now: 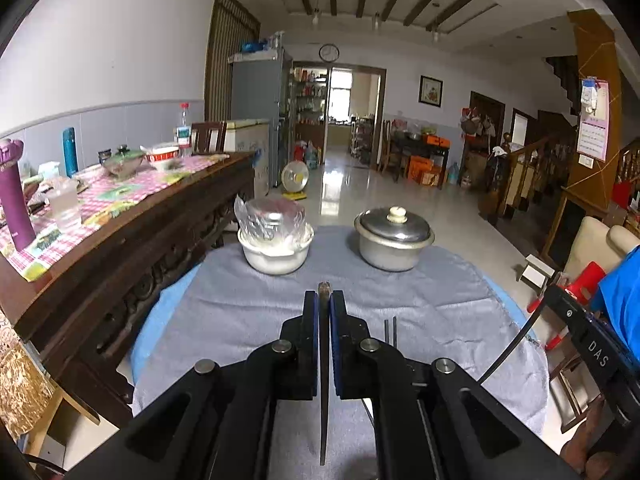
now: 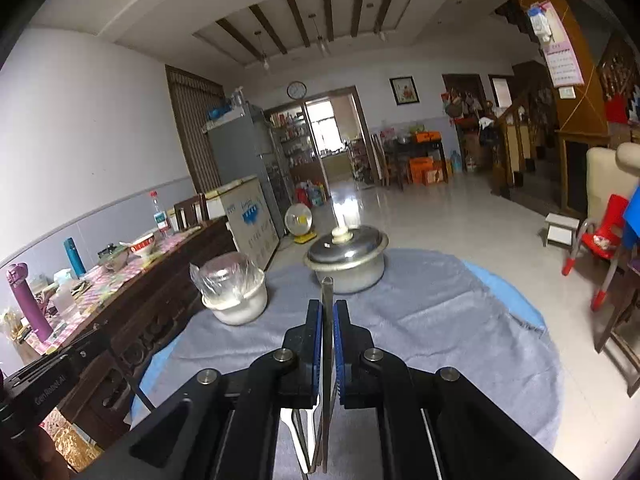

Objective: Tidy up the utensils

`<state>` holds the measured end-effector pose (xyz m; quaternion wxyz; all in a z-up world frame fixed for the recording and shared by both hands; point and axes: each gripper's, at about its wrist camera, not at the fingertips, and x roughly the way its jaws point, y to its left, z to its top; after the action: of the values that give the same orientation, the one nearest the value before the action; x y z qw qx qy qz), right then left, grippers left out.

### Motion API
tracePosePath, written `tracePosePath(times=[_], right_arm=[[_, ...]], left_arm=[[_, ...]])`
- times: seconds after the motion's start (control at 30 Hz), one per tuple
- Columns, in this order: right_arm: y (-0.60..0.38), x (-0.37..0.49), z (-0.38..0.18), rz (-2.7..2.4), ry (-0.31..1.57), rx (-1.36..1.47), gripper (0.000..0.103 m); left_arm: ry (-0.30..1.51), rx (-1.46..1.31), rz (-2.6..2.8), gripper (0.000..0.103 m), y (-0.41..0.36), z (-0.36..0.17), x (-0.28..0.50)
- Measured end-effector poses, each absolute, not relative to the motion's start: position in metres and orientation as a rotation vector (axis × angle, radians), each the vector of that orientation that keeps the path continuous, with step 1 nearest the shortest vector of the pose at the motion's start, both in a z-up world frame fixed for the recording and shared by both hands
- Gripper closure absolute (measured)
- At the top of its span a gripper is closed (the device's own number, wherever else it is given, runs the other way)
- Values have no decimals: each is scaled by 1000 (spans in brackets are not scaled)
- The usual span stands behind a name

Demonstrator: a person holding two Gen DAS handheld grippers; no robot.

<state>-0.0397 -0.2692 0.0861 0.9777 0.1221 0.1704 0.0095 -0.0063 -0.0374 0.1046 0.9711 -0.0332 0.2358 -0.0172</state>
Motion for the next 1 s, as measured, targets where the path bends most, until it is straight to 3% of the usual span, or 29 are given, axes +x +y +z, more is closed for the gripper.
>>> tracePosePath(times=[1.0], right_arm=[[-251, -144, 184, 152, 127, 222, 96]], left_arm=[[303, -111, -118, 97, -34, 187, -87]])
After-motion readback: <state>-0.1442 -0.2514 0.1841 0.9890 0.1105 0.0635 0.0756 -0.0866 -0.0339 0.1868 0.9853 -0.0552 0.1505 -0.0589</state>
